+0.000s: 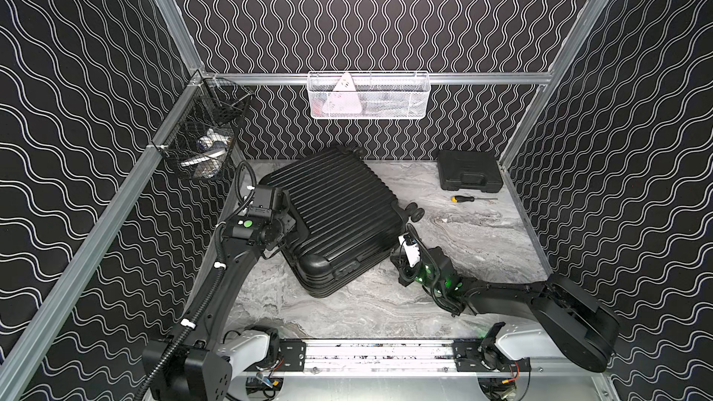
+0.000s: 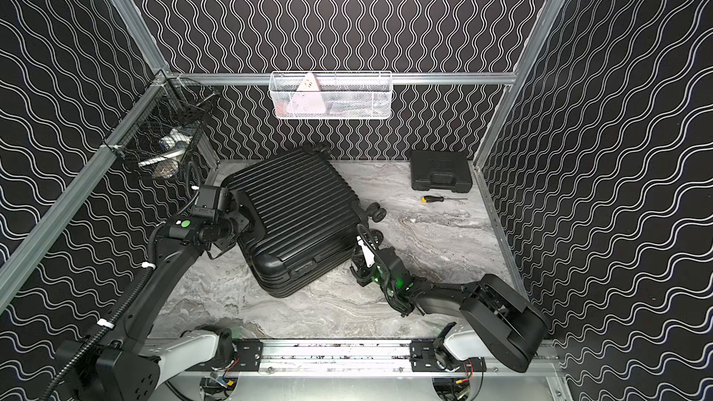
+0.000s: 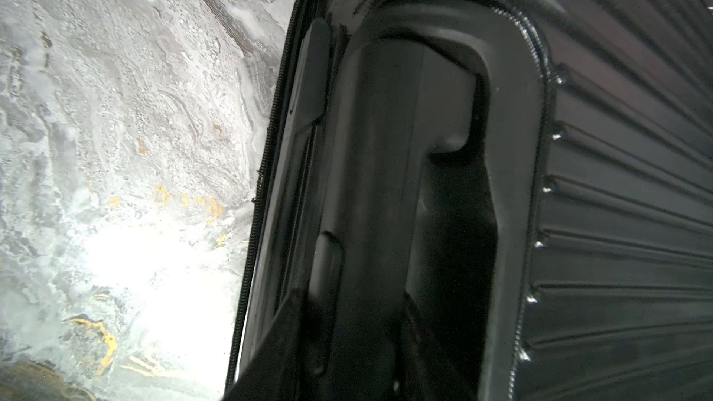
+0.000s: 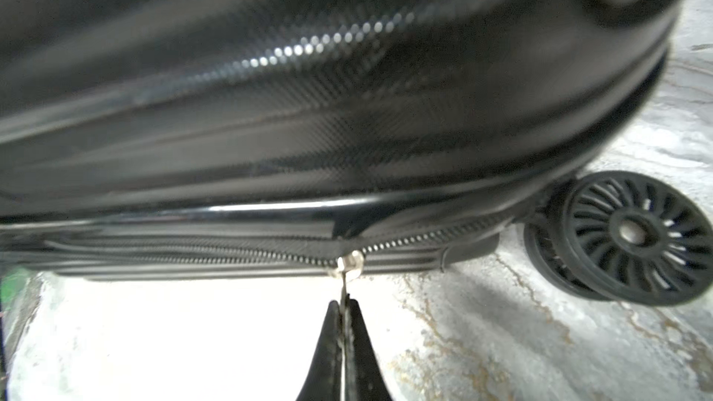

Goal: Close the suitcase zippers
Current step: Zip the zipper on the suitcase.

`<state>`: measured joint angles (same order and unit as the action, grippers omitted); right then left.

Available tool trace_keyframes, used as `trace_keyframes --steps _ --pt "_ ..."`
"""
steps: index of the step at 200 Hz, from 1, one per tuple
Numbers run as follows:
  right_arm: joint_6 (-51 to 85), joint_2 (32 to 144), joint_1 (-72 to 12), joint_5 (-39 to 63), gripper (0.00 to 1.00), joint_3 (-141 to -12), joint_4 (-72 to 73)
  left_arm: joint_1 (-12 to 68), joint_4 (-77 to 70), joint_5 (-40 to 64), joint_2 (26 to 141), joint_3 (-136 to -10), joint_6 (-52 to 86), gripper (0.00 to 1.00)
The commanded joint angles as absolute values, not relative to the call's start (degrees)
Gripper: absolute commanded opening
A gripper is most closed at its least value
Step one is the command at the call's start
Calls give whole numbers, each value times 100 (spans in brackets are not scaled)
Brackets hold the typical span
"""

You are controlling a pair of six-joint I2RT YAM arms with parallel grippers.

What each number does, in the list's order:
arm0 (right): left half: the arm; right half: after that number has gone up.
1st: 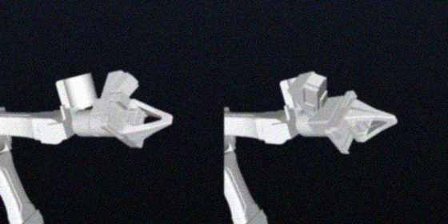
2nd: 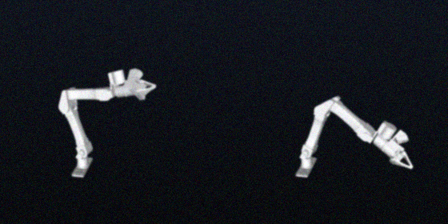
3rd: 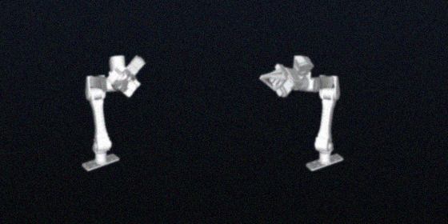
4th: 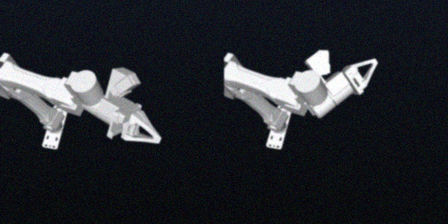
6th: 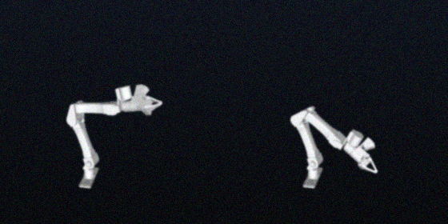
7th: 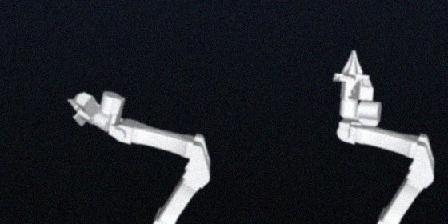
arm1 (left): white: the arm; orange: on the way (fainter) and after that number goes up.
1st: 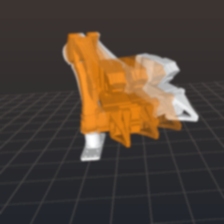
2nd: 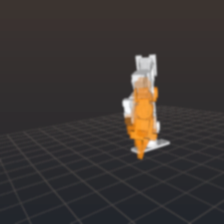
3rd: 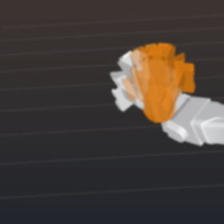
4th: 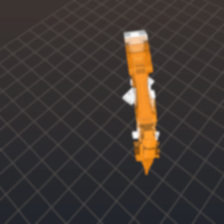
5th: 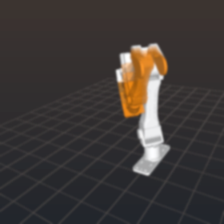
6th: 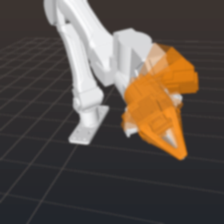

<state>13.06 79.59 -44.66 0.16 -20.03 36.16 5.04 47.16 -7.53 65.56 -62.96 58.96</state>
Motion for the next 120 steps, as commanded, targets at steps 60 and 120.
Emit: trace_keyframes --steps 60,120 --pt "1267 8551 -3980 686 1 -2204 3617 509 4031 -524 6644 -6394 6516 0" --pt "1222 8673 -3794 909 19 -2271 3767 509 3945 -458 6608 -6361 6454 0"
